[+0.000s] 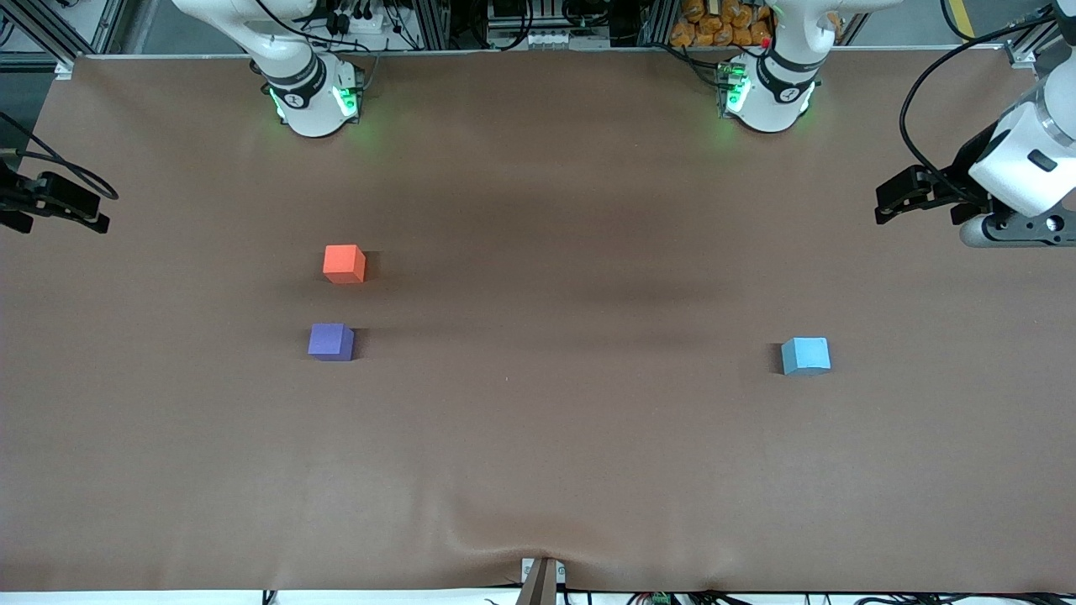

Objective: Place blue block between orange and purple blocks

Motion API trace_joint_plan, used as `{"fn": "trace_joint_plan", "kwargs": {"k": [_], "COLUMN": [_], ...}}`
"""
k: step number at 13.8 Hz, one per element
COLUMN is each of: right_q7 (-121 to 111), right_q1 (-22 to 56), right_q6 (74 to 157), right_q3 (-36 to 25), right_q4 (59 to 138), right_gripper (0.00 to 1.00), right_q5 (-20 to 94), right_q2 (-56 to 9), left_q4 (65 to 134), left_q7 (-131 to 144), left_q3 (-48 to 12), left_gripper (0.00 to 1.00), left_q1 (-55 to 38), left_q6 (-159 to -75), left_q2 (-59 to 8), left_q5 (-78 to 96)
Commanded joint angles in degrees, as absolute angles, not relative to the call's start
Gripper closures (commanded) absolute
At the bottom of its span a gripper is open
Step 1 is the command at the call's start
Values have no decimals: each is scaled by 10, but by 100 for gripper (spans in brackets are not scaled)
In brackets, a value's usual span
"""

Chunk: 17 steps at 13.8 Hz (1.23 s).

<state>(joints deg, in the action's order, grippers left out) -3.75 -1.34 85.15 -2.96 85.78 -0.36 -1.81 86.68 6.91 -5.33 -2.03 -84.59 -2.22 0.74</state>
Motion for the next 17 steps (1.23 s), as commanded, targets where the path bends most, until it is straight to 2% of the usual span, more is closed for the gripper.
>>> {"fn": "trace_joint_plan", "kwargs": {"k": [1,2,5,7,9,13,14,17], "right_q7": [-42,-42,-39,-40,-39,-34,-34,-34], "right_q1": [-23,-23,-22,-17,-18,-13,-13,-14], "right_q6": [846,839,846,846,846,844,845,843], "right_q3": [-17,-17,-17,-15,-15,-15,-14,-15], "right_q4": [863,863,868,868,868,867,867,867], "right_gripper": [0,0,0,0,0,0,0,0], "right_q5": [-12,-13,-12,-12,-12,-9,-8,-7], "right_q2": [-4,-2,-3,-4,-4,-4,-5,-5], "left_q4": [846,846,846,858,905,1086,1106,1120], "left_q7": [75,79,118,118,108,106,106,105], "left_q3": [-54,-55,-55,-55,-55,-55,-52,-52], "left_gripper": [0,0,0,0,0,0,0,0], "left_q1": [-19,-24,-28,-21,-18,-21,-19,18], "left_q6": [-831,-831,-855,-939,-1032,-1340,-1380,-1390], "left_q2": [-34,-39,-121,-182,-223,-259,-274,-284], "left_q5": [15,15,14,8,4,-37,-65,-149]}}
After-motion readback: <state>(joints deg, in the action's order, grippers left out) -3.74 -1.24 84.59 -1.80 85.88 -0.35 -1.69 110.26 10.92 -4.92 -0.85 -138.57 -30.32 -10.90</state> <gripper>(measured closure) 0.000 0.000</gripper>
